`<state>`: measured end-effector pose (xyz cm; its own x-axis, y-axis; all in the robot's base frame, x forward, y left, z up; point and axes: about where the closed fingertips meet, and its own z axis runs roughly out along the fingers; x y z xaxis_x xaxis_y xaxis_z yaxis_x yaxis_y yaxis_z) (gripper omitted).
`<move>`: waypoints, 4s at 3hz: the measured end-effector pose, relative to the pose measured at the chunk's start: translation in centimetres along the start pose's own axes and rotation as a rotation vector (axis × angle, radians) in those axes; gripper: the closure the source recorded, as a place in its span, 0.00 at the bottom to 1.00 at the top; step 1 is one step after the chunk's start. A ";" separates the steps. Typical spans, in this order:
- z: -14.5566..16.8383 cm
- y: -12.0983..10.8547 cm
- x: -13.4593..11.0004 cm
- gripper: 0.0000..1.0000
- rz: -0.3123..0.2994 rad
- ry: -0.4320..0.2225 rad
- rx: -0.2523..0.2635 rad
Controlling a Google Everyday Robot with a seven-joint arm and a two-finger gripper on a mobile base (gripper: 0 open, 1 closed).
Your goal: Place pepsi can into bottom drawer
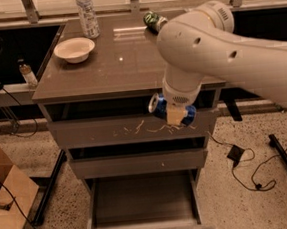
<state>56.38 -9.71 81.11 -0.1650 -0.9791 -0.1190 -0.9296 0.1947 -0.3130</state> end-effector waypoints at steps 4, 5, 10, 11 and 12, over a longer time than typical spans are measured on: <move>11.8 5.6 6.0 1.00 0.228 0.195 -0.098; 15.4 8.1 5.4 1.00 0.185 0.173 -0.215; 30.7 17.4 5.4 1.00 0.245 0.011 -0.400; 32.5 18.5 5.1 1.00 0.249 0.025 -0.417; 36.7 20.0 3.3 1.00 0.258 0.002 -0.448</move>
Offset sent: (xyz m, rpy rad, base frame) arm -0.0313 -0.0670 -0.1840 -0.0786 0.1398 -0.4320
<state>49.33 -6.86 39.87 -0.4081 -0.9026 -0.1368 -0.9082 0.3863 0.1609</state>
